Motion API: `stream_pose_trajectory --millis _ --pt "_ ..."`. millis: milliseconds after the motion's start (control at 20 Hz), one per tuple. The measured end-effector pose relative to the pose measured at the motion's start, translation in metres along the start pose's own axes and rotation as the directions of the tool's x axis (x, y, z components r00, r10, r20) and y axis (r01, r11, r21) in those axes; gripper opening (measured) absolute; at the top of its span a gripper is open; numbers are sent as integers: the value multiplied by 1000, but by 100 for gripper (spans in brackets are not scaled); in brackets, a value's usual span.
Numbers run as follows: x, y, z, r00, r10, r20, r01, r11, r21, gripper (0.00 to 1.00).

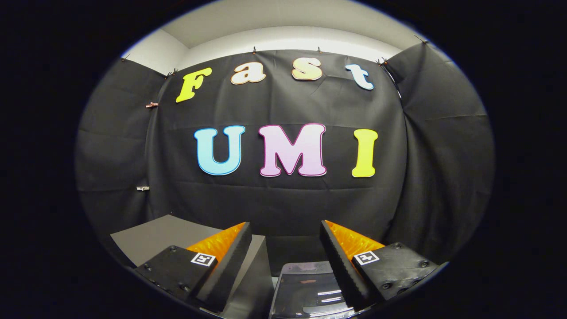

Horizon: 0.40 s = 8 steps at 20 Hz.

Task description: Put the clothes into the washing machine and then close the washing machine lid.

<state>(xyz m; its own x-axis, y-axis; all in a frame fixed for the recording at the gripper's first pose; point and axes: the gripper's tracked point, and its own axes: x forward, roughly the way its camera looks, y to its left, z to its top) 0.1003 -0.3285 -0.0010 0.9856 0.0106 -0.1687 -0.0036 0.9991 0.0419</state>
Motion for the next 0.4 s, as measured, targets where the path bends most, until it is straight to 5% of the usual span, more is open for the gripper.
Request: stream_pose_trajectory --millis 400 --pt "0 -1 -2 1000 8 2 -8 1000 0 97"
